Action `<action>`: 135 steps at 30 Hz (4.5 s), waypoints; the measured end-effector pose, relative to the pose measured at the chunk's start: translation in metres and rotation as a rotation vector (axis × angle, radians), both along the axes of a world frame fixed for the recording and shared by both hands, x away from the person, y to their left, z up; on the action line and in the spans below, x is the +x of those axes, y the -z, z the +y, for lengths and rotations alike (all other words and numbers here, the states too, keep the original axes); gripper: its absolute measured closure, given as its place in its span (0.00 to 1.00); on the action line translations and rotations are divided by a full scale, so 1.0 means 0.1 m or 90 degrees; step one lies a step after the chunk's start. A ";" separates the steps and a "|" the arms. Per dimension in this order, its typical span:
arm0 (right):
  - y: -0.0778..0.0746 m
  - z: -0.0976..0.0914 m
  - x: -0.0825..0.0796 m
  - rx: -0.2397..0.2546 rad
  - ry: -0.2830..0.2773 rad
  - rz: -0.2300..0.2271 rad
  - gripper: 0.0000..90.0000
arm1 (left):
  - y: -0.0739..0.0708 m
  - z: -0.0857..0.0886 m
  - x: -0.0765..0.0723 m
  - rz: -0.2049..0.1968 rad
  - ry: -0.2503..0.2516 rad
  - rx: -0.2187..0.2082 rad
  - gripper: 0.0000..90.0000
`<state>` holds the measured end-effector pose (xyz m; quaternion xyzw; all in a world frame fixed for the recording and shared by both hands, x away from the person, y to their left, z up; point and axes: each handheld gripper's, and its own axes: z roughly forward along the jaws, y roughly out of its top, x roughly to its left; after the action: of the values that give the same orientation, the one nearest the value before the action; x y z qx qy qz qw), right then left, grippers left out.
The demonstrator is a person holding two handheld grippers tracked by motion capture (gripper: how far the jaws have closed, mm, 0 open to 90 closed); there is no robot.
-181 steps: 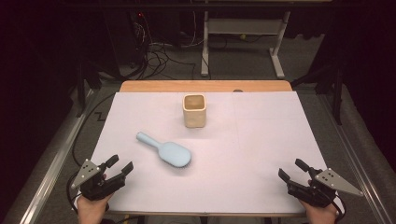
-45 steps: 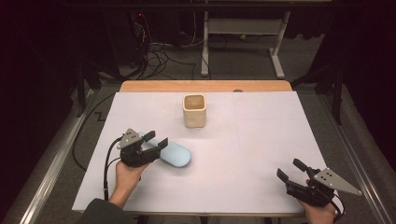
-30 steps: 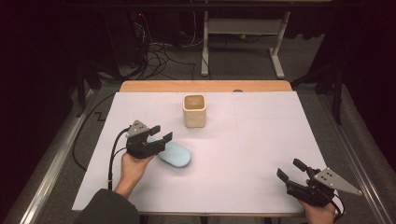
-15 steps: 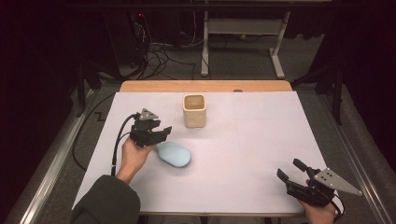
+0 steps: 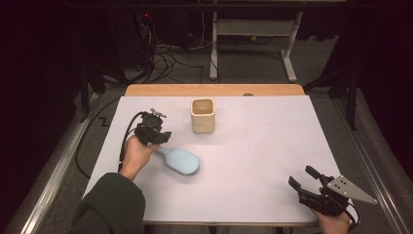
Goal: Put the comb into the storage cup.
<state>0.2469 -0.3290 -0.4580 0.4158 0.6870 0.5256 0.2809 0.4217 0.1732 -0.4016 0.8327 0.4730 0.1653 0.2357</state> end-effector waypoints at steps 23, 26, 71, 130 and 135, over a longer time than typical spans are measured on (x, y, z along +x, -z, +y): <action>0.00 0.00 0.00 0.000 -0.004 -0.002 0.29 | 0.25 0.08 0.22 0.099 -0.011 0.045 0.87; 0.00 0.00 0.00 0.000 -0.003 -0.002 0.29 | 0.27 0.10 0.22 0.110 -0.001 0.040 0.89; -0.01 0.01 -0.02 -0.004 -0.008 -0.010 0.32 | 0.38 0.21 0.07 0.162 0.016 0.042 0.98; 0.00 0.01 -0.01 -0.006 -0.007 -0.007 0.31 | 0.43 0.32 -0.55 0.176 0.052 -0.045 0.98; 0.00 0.01 -0.01 -0.007 -0.006 -0.006 0.31 | 0.44 0.32 -0.60 0.176 0.057 -0.049 0.98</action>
<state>0.2454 -0.3276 -0.4575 0.4083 0.6904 0.5255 0.2838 0.3617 0.2047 -0.4452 0.8579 0.4696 0.0202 0.2075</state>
